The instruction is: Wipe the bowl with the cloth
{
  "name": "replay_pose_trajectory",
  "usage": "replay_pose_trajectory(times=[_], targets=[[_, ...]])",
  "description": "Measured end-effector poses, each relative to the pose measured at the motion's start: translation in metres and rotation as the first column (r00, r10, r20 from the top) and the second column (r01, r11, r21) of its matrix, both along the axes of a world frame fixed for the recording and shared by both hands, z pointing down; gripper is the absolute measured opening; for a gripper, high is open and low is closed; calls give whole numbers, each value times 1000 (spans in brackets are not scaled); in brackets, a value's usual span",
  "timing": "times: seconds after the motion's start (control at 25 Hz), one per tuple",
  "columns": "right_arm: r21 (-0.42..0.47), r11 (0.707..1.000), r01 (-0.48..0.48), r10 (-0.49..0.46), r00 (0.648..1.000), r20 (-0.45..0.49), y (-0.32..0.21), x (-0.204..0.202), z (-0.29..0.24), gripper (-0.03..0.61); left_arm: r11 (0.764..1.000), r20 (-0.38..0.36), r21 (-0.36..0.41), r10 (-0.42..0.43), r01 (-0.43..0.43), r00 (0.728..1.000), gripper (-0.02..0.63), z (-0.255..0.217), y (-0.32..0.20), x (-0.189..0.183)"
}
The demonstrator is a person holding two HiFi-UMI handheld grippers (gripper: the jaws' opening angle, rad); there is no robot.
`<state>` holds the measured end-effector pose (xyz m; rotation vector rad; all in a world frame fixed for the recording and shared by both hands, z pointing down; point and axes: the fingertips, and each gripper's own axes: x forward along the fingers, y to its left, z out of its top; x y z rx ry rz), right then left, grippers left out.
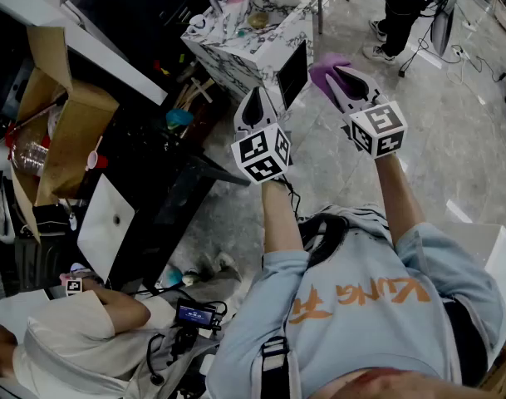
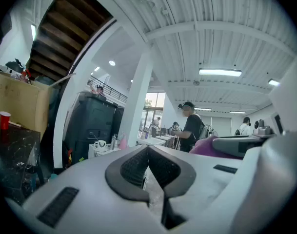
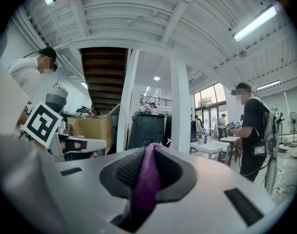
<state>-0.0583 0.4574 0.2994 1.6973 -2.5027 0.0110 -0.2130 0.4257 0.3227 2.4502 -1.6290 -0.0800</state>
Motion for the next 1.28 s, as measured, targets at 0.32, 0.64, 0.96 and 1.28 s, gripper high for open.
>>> replay_pose_trajectory(times=[0.32,0.64,0.96,1.28], targets=[[63,998,-5,3,1000,28,-19,-4,-8,74,1000,-32,-14,3,-3,999,23,7,-27,-9],[79,997,-20,18,1000,23,-55,3,-16,74,1000,-49,-3,-2,2,999,23,5,-57,-17],[90,996,13,-16,999,32,-115,8,-15,74,1000,-32,-23,-20,19,999,23,12,-106,-23],[24,999,29,-31,998,52,-236,38,19,74,993,-17,-71,-100,99,995,23,35,-206,-14]])
